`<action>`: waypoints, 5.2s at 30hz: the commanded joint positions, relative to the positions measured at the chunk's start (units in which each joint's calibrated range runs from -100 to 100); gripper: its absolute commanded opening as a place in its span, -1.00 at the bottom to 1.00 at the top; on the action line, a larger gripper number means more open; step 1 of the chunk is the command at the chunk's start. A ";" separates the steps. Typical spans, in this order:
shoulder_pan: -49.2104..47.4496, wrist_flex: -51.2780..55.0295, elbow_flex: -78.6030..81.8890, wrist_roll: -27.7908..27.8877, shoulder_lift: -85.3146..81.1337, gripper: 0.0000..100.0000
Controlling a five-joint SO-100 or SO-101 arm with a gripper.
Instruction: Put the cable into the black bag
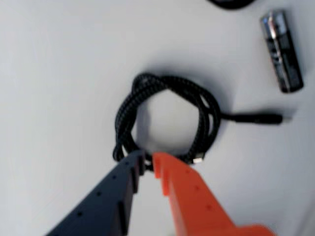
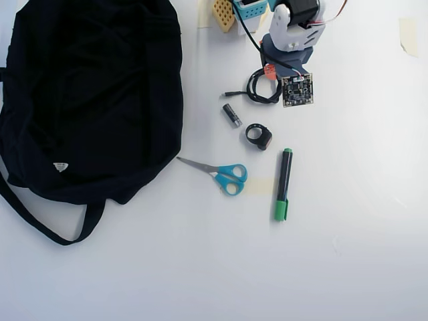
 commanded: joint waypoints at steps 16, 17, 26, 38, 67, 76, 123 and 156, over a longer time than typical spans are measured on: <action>2.98 -8.51 7.81 -5.78 -2.44 -0.33; 2.83 -9.20 8.08 -6.15 -2.27 -0.33; -0.83 -16.43 13.11 -9.35 -1.53 -0.32; 0.14 -16.61 15.53 -10.45 -1.53 -0.13; 0.21 -37.02 30.27 -11.18 -1.44 -0.64; 0.21 -37.02 30.09 -11.18 -1.44 -0.83; 9.34 -7.74 -8.28 -3.05 -2.69 -0.96; 42.32 -13.25 -16.81 4.66 -1.44 -0.96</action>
